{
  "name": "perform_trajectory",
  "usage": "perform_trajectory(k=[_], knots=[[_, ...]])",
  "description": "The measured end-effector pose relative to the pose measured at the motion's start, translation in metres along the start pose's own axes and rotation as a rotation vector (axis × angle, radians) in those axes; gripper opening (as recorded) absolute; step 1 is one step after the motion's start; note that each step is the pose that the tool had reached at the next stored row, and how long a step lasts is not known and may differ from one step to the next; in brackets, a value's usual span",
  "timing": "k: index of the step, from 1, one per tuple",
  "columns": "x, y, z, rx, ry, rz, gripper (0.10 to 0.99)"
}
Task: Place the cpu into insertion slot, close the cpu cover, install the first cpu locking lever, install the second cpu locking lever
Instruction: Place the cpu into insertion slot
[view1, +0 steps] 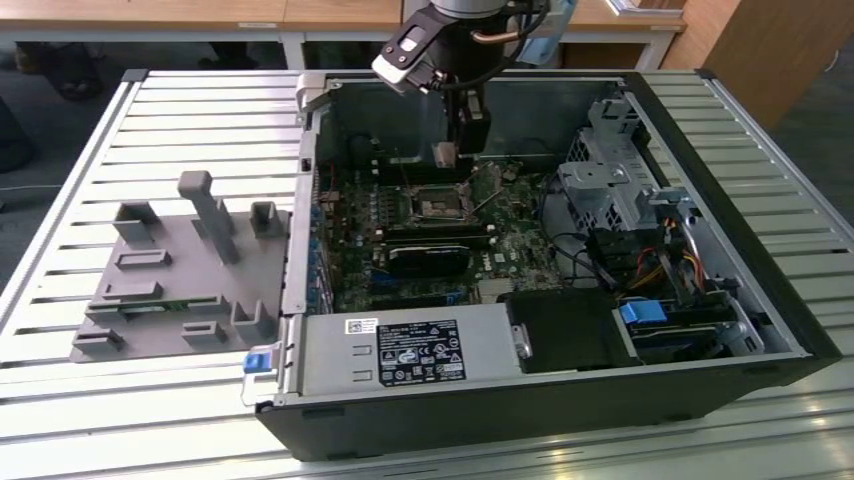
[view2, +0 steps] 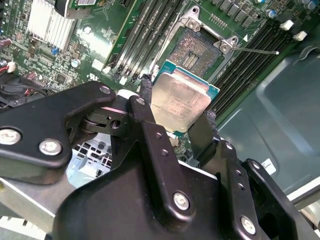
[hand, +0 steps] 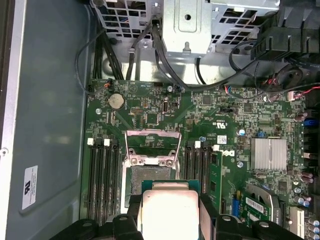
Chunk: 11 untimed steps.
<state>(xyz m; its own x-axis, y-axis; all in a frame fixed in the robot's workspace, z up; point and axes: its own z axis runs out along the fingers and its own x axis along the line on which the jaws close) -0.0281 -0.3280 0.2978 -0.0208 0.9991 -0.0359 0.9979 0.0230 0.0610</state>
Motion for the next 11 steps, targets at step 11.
perform_trajectory(k=[11], knots=[[0.0008,-0.0003,0.005,0.0,-0.0002,0.004,0.541]])
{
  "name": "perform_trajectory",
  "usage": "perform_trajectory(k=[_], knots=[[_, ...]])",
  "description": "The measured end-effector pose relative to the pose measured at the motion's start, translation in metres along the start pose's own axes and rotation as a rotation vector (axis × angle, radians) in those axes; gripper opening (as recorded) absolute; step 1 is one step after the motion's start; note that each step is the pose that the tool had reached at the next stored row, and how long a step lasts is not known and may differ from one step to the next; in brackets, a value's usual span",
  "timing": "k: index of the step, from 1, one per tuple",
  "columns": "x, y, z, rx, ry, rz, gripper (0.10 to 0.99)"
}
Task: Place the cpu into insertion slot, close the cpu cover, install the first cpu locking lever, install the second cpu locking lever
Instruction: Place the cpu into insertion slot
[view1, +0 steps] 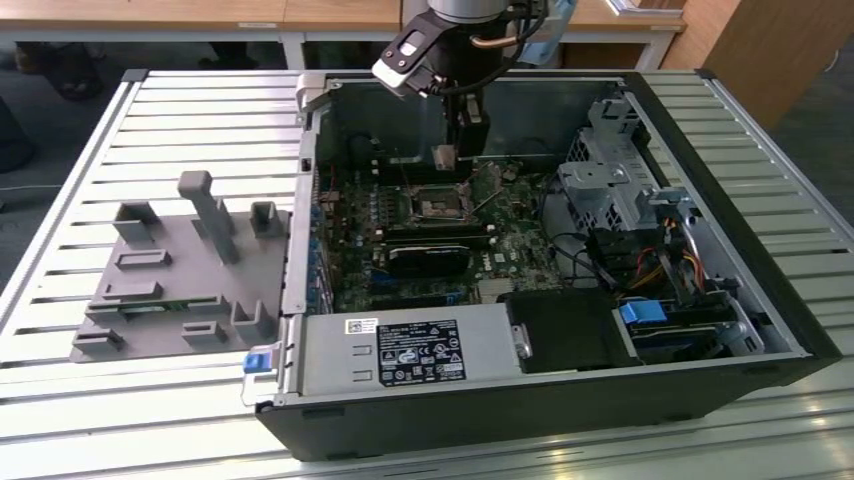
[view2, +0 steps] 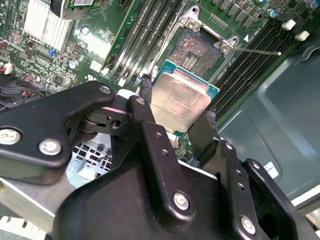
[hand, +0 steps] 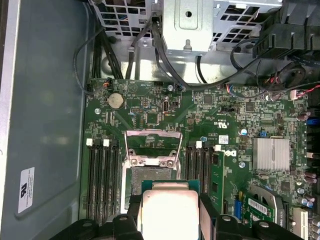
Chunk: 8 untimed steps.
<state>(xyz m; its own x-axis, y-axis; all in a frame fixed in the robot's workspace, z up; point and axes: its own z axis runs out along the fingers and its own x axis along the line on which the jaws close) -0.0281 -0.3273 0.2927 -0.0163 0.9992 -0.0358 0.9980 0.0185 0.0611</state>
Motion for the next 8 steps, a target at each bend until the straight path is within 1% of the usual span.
perform_trajectory(k=[8], knots=[[0.0009,-0.0003,0.0049,0.0,-0.0003,0.004,0.541]])
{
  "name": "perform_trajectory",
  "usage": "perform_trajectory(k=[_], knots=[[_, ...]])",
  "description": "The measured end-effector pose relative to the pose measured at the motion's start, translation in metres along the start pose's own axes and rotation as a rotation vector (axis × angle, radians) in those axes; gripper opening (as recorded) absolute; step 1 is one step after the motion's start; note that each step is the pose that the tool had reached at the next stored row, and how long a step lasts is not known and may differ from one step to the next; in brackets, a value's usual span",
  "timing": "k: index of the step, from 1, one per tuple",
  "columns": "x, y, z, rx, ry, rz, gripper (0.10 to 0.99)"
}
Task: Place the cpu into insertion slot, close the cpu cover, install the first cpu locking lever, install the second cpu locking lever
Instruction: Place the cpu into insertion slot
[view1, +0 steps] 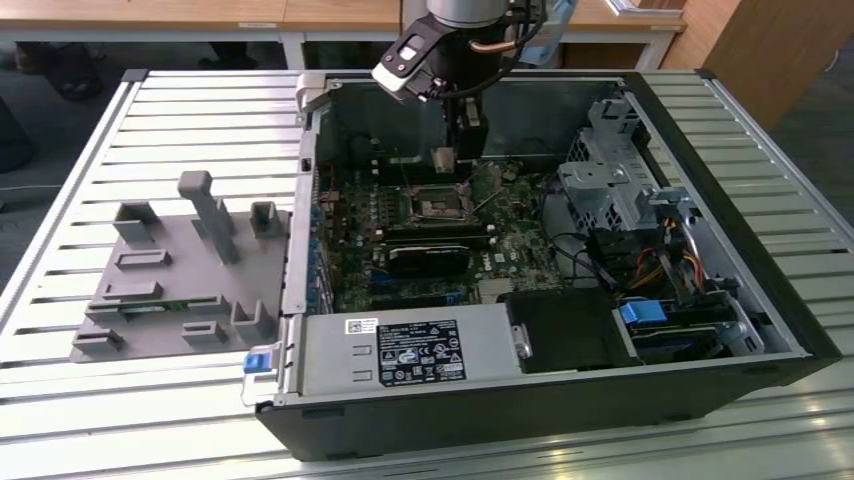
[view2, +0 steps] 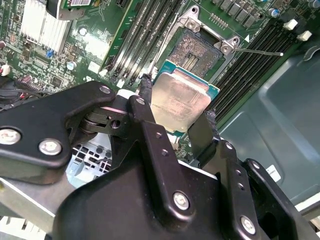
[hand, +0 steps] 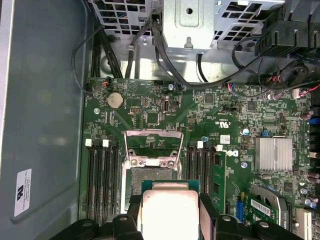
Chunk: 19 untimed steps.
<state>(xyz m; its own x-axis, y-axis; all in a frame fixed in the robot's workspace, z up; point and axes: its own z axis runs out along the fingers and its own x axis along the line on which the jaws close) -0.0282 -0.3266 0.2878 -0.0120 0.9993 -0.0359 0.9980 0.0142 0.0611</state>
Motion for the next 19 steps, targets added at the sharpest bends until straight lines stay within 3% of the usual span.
perform_trajectory(k=[19], knots=[[0.0035,-0.0015,0.0231,-0.001,-0.0004,0.003,0.541]])
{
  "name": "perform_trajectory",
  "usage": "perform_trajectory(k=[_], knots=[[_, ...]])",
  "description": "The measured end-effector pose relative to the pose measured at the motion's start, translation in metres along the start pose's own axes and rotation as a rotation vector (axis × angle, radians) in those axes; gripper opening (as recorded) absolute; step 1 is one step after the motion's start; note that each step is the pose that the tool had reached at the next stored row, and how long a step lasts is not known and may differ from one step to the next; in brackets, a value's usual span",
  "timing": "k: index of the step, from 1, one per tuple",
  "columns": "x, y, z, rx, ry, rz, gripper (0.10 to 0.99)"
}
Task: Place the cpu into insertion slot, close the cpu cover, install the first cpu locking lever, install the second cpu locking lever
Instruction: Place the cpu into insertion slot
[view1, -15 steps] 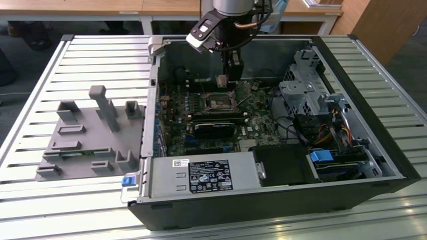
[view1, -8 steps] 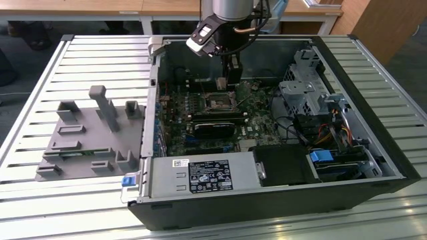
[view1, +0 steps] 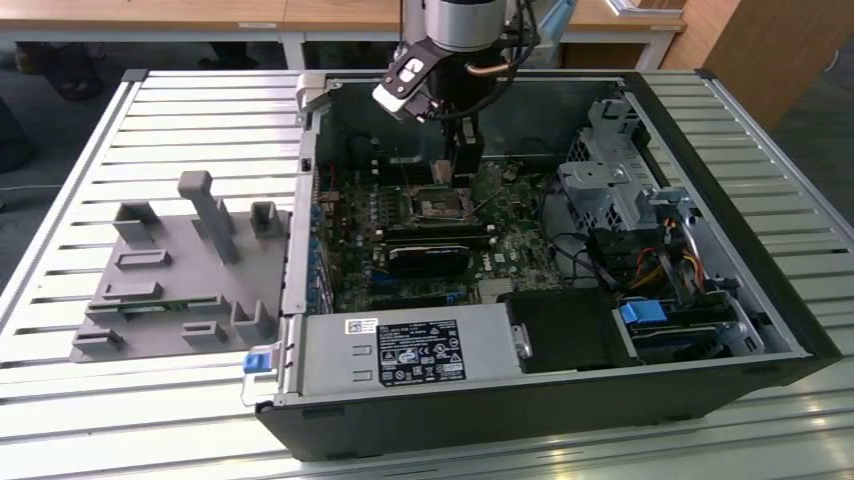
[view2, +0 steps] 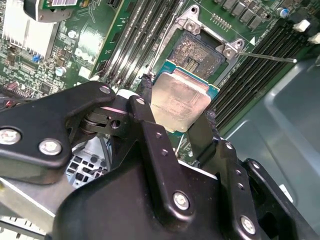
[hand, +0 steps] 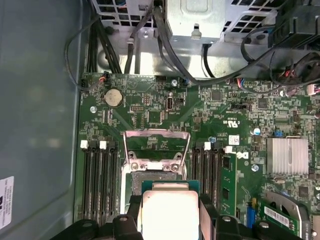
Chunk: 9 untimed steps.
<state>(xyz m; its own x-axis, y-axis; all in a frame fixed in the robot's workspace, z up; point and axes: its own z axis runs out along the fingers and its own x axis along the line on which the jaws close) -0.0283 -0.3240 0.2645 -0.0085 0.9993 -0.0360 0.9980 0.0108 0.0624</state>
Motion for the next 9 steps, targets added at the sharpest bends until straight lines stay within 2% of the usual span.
perform_trajectory(k=[3,7,9], knots=[[0.0001,-0.0003,0.0045,0.0,-0.0002,0.0,0.541],[0.001,-0.0007,0.0107,0.0,-0.0076,0.0,0.541],[0.0012,-0.0008,0.0132,0.0,-0.0086,-0.001,0.541]])
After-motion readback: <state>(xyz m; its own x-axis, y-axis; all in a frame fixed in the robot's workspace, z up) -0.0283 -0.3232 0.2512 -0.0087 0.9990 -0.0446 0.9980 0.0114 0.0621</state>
